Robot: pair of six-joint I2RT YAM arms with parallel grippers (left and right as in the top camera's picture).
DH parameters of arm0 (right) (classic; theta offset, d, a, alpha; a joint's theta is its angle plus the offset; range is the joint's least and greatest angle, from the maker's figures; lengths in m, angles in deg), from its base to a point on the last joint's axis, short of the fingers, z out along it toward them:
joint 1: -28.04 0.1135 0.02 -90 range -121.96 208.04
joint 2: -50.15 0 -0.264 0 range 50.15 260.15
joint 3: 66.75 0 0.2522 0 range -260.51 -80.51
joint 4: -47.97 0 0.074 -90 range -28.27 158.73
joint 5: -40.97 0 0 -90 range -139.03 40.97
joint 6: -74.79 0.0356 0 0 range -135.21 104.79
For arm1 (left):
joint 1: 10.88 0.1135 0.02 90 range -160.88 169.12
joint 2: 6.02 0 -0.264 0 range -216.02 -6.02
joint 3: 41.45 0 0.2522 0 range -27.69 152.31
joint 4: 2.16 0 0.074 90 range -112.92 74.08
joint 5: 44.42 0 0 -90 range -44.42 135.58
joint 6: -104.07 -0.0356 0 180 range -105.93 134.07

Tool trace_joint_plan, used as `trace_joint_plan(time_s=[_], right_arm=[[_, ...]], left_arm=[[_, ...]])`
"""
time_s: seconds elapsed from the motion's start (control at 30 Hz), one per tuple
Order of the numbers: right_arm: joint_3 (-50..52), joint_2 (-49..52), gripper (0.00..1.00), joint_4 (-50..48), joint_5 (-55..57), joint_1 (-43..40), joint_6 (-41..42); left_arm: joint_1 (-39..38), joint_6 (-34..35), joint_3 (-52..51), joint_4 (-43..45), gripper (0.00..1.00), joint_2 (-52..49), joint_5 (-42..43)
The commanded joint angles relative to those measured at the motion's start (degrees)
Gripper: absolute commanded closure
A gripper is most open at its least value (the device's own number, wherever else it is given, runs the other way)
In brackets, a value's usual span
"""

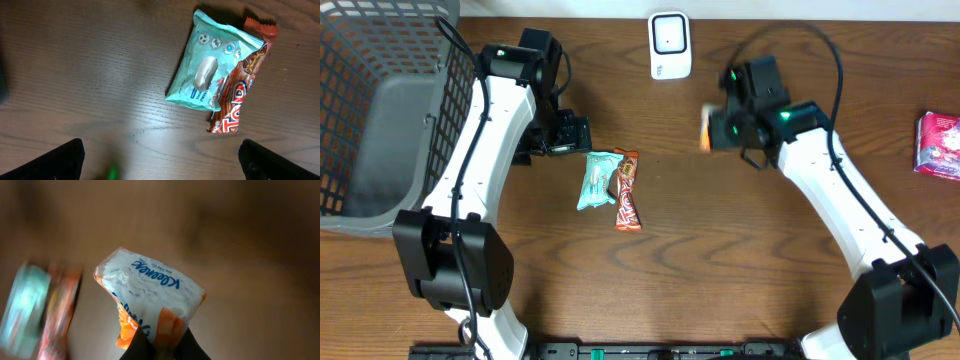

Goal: Scan the item barcode
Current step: 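Carry the tissue pack to the white scanner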

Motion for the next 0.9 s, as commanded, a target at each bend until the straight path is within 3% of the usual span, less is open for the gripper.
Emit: trace_joint_plan(time_s=[0.0, 0.17, 0.37, 0.53, 0.7, 0.87], right_arm=[[-3.63, 0.44, 0.99, -3.61, 22.21, 2.54, -3.65], [-14.1, 8.0, 0.99, -3.78, 19.98, 2.71, -7.08], [-38.03, 25.51, 0.99, 3.19, 22.69, 2.69, -12.46], [-53.11, 38.12, 0.99, 2.8, 28.63, 3.39, -20.63], [-55.6, 45.99, 0.99, -6.54, 39.3, 5.55, -34.42], [-55.6, 49.2, 0.99, -10.67, 40.65, 8.59, -36.26]], left_arm=[[0.22, -0.55, -0.07, -0.2, 0.02, 0.44, -0.57], [0.22, -0.55, -0.07, -0.17, 0.02, 0.44, -0.57], [0.22, -0.55, -0.07, -0.2, 0.02, 0.44, -0.57], [0.22, -0.57, -0.07, -0.2, 0.02, 0.44, -0.57], [0.22, -0.57, -0.07, -0.2, 0.02, 0.44, -0.57], [0.22, -0.55, -0.07, -0.2, 0.02, 0.44, -0.57]])
